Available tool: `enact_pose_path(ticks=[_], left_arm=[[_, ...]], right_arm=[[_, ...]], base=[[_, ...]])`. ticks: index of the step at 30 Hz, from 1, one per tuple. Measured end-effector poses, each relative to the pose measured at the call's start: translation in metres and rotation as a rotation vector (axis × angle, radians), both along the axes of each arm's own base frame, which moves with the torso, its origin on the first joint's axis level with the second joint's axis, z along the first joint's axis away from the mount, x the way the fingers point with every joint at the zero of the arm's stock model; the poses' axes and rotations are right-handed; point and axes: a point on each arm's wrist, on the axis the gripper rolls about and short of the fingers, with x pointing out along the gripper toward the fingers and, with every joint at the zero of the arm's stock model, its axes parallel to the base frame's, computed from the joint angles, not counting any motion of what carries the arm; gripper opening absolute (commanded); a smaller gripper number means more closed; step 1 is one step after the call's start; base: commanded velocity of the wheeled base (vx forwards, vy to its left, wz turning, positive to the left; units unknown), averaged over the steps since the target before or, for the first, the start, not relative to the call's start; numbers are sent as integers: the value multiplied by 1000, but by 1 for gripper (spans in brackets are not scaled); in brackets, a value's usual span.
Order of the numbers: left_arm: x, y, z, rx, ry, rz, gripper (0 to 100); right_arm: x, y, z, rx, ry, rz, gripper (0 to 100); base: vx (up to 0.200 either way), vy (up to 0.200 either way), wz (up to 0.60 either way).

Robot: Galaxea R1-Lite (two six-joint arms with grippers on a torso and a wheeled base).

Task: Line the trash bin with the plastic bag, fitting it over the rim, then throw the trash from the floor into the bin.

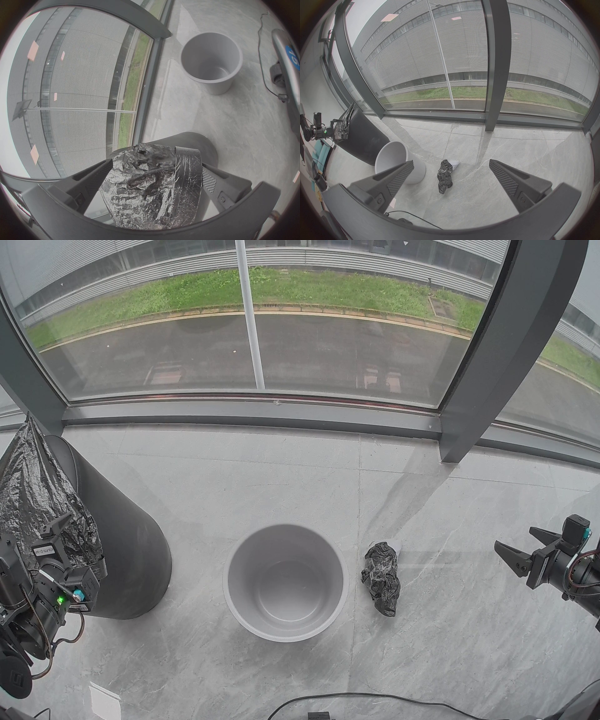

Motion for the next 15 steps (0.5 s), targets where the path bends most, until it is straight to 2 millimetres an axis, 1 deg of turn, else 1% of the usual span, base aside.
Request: enact_pose_path(ticks=[8,15], left_arm=[[16,-1,12,-64,-109,11,100],[22,-1,12,-100,-128,20,100]], right_arm=[[0,0,-1,0,-3,1,100],[0,0,-4,0,10,2,100]], base=[[0,0,0],[0,0,0]])
